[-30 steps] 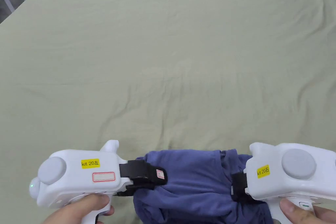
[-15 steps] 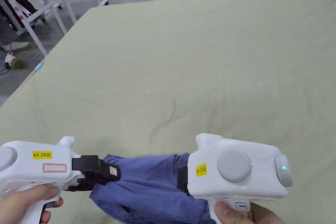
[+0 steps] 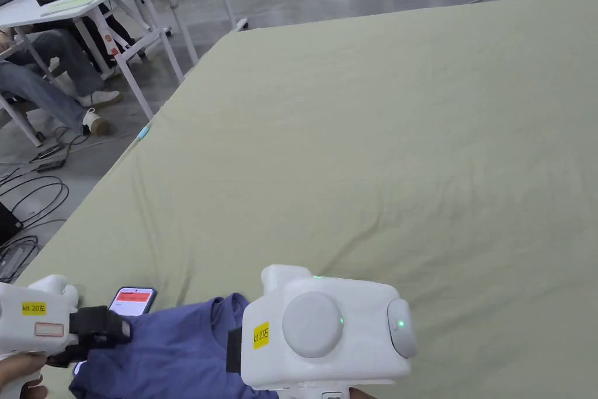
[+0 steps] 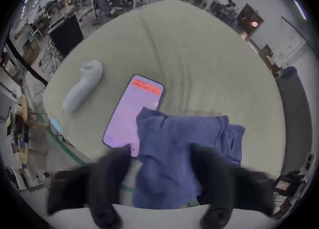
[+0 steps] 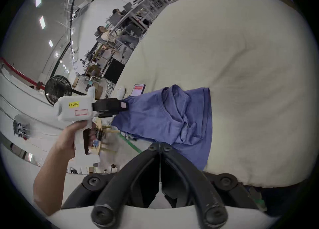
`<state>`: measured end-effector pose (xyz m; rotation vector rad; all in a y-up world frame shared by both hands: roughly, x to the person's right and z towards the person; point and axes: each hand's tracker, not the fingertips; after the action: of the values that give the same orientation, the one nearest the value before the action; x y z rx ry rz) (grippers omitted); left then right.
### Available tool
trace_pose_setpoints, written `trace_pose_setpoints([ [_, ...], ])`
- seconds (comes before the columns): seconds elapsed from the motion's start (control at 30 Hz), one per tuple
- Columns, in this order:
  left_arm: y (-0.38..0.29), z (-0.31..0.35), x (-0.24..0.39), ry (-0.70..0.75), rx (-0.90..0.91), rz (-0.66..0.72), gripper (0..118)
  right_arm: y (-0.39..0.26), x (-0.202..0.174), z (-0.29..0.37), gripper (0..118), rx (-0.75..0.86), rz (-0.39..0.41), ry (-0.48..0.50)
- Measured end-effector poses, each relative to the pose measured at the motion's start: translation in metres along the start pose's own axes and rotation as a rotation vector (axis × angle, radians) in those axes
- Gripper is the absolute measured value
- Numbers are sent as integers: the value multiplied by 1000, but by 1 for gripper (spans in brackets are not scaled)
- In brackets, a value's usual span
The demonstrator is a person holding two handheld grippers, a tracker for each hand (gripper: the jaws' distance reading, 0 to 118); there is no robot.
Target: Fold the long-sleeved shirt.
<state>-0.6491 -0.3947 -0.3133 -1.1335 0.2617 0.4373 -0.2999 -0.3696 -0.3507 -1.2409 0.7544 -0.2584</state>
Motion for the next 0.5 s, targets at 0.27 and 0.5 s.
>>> trace_pose_setpoints([
  [0.27,10,62,47,90,219,-51,115,-2,12,48,0,60,-1,1],
  [0.5,-50,143,197,-103,379,-373,0,-5,75,188,0,335,39,-113],
])
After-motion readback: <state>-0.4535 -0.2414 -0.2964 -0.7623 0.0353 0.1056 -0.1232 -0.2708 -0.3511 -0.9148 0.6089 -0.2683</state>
